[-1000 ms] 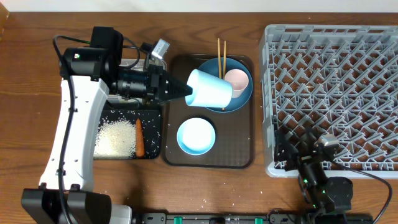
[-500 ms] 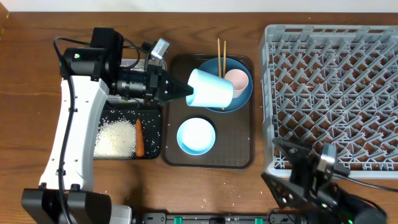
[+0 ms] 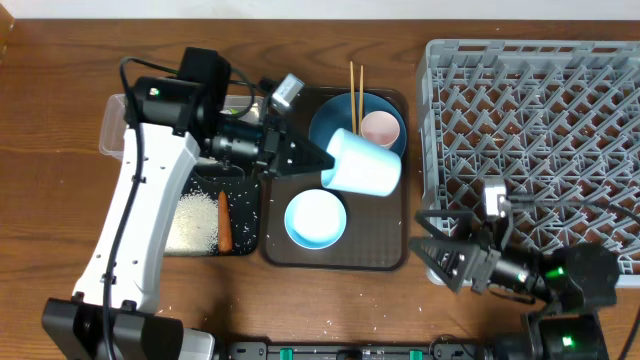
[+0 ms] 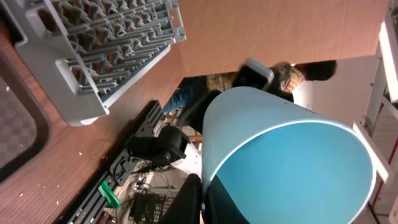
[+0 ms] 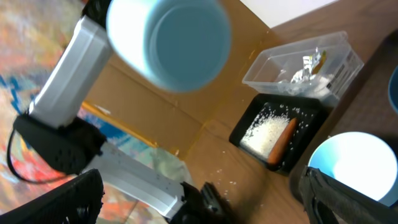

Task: Sort waste into correct bins and load items into the dishwasher rack
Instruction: 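Hold the cup out right while moving the right gripper toward it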

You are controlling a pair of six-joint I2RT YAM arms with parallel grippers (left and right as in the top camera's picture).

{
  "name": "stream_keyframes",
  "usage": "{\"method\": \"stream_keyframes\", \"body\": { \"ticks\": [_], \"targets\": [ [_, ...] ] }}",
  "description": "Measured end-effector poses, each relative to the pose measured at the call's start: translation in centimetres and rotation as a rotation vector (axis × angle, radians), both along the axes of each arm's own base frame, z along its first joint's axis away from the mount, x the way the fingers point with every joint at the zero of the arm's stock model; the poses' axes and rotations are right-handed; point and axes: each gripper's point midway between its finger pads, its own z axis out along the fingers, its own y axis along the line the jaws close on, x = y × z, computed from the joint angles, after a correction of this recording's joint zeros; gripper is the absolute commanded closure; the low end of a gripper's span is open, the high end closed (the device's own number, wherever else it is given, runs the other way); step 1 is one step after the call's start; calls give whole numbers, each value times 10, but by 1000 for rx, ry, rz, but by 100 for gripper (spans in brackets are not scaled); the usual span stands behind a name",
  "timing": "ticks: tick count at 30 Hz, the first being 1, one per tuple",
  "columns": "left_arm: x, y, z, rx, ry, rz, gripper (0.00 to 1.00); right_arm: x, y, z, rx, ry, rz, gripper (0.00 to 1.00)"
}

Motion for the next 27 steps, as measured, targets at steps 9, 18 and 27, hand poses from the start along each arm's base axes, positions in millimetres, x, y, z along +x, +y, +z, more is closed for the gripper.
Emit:
{"method": "stream_keyframes", "body": {
  "ticks": [9,18,27],
  "targets": [
    [-9,-10,0,0,-1,-42,94,-3,4,21,27,-105,54,1],
    [-26,-26,0,0,-1,-112,94,-6,4,23,26,-128,68,1],
    [-32,-32,0,0,-2,-137,94,-9,4,37,22,-251,69,1]
  ]
}}
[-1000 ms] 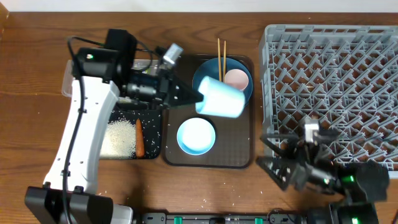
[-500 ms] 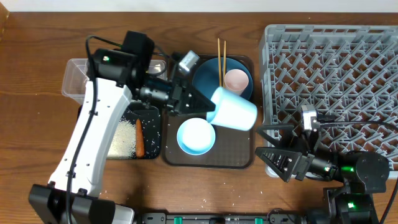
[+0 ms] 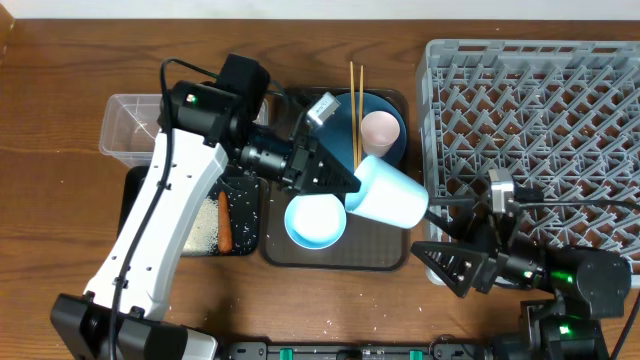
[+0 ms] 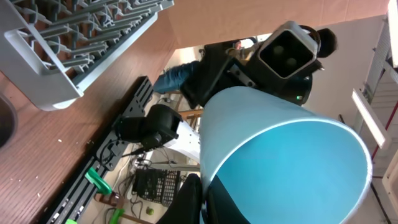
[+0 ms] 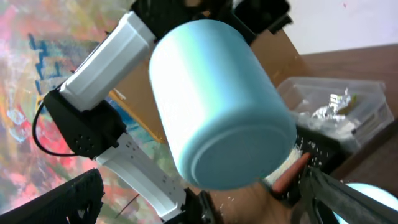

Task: Sort waste into correct bins and load items into the dishwasher rack
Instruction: 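Hold the cup out right while moving the right gripper toward it, then close the right gripper around the light-blue cup body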

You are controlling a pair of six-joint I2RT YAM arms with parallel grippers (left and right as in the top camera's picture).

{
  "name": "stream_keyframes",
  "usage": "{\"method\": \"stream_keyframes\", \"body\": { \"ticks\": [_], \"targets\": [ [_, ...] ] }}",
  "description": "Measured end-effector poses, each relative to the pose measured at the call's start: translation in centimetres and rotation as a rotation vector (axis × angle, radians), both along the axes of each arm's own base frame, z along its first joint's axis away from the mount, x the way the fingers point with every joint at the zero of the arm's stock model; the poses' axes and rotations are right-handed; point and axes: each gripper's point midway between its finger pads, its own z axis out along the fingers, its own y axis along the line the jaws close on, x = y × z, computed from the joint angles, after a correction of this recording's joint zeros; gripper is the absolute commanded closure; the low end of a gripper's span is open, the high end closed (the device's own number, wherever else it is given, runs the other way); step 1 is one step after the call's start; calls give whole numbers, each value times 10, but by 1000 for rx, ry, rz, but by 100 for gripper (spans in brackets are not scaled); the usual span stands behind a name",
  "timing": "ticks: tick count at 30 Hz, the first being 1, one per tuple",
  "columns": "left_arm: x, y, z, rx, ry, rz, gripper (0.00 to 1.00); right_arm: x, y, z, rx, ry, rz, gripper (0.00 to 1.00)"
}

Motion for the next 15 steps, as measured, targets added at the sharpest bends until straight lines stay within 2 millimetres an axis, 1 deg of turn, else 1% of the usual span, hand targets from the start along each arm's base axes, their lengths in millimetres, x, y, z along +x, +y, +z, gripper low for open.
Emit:
{"method": "stream_keyframes", "body": {
  "ticks": [9,15],
  "targets": [
    [-10,-8,0,0,0,-39,94,0,0,-1,-6,-6,2,1],
    [-12,-10,0,0,0,-48,94,0,0,-1,-12,-26,-3,1]
  ]
}}
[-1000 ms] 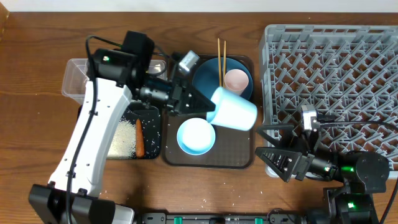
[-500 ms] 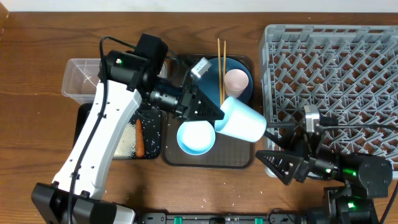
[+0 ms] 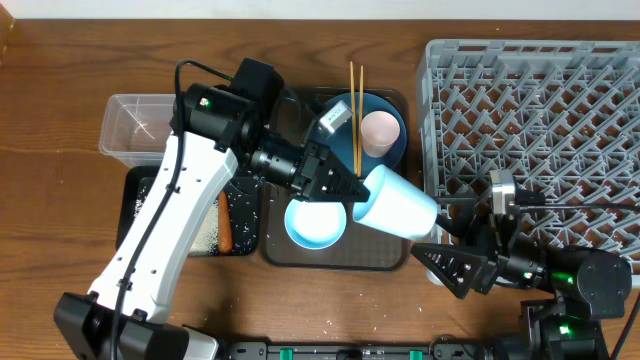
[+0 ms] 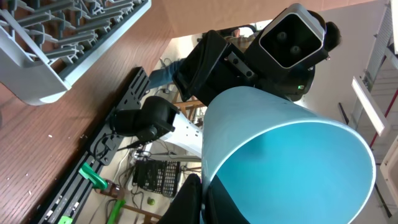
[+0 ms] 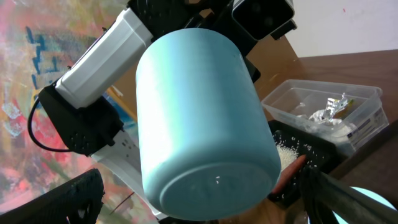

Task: Sort waste into correct bins and load items into the dishwasher rack
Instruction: 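Close the right gripper around the light-blue cup body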

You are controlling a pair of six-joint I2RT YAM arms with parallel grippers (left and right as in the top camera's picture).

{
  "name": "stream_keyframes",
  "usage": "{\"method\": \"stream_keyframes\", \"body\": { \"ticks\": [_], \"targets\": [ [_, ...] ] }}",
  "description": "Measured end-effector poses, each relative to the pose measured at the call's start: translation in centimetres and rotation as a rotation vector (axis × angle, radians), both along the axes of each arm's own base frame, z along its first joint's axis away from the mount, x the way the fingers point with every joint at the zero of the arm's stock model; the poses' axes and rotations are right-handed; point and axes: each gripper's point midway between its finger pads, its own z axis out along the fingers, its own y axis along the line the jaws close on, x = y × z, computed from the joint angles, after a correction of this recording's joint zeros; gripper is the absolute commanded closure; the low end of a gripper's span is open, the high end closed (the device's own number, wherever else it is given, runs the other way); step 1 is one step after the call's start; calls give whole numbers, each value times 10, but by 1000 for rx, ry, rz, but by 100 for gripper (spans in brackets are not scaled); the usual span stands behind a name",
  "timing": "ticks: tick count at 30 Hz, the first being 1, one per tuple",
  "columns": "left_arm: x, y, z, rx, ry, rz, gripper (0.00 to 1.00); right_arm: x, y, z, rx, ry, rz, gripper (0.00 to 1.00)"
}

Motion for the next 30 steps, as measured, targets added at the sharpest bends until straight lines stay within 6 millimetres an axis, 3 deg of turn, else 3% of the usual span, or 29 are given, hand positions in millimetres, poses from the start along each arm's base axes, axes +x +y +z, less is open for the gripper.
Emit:
{"method": "stream_keyframes", "body": {
  "ticks": [21,30],
  "targets": [
    [0,0,0,-7,-22,-6,94,3,-1,1,2,-12,-19,3],
    [0,0,0,-7,-22,-6,94,-5,4,10,9,-78,10,5]
  ]
}}
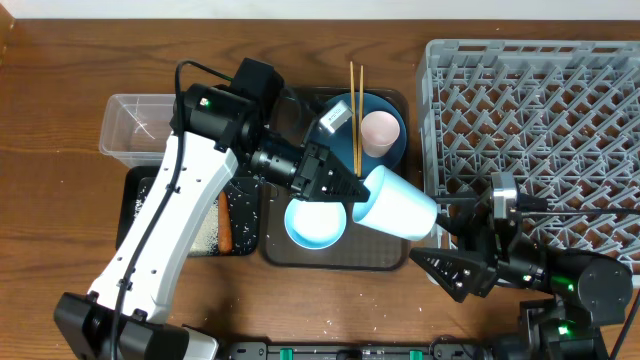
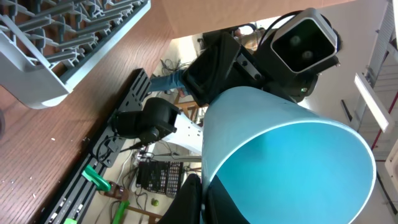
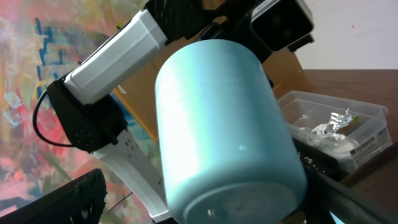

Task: Sort waste into correct bins and load items into the dishwasher rack
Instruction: 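Close the right gripper around the light-blue cup body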

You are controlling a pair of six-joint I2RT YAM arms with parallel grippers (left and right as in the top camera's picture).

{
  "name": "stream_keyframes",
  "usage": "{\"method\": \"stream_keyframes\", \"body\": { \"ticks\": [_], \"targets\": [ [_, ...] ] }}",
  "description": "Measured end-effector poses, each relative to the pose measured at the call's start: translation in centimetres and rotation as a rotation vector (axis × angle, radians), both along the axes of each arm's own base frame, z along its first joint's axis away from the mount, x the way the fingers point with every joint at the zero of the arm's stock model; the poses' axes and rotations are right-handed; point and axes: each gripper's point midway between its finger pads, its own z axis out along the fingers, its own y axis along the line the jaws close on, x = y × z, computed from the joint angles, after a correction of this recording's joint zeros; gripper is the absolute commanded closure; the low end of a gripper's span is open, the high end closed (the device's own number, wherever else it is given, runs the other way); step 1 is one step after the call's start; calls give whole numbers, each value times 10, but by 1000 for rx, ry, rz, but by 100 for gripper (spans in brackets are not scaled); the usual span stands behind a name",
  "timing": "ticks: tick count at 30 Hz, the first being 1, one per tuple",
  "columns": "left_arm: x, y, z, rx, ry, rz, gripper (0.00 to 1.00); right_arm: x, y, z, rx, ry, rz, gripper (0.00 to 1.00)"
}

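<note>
A light blue cup [image 1: 398, 208] hangs tilted over the right edge of the brown tray [image 1: 385, 258]. My left gripper [image 1: 350, 190] is shut on its rim, and the left wrist view shows the fingers [image 2: 194, 198] pinching the cup [image 2: 286, 162] wall. The cup's base points at my right gripper [image 1: 438, 245], which stands open just in front of the grey dishwasher rack [image 1: 540, 120]. In the right wrist view the cup [image 3: 227, 130] fills the space between the spread fingers [image 3: 81, 193]. Whether they touch it cannot be told.
On the tray lie a light blue bowl [image 1: 315, 220] and a dark blue plate [image 1: 338, 125] with a pink cup [image 1: 380, 128] and chopsticks [image 1: 352, 95]. At the left stand a clear bin [image 1: 135, 125] with foil and a black bin [image 1: 190, 225] holding rice and a carrot [image 1: 224, 222].
The cup and my left arm have stayed in place. My right gripper has shifted slightly nearer the cup, which now sits more squarely between its open fingers.
My left gripper held the cup by its rim above the tray beside the plate. Then the cup was lower and further right, over the bowl's edge. Then it hung at the tray's right edge, its base facing my open right gripper, as now.
</note>
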Motion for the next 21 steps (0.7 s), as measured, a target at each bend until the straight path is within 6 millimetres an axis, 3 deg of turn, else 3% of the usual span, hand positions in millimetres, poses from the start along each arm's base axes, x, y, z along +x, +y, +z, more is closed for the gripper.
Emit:
{"method": "stream_keyframes", "body": {
  "ticks": [11,21],
  "targets": [
    [-1,-1,0,0,0,-5,94,-3,6,-2,-4,-3,20,8],
    [-1,-1,0,0,-1,-6,94,9,6,-7,-9,7,-10,10]
  ]
}}
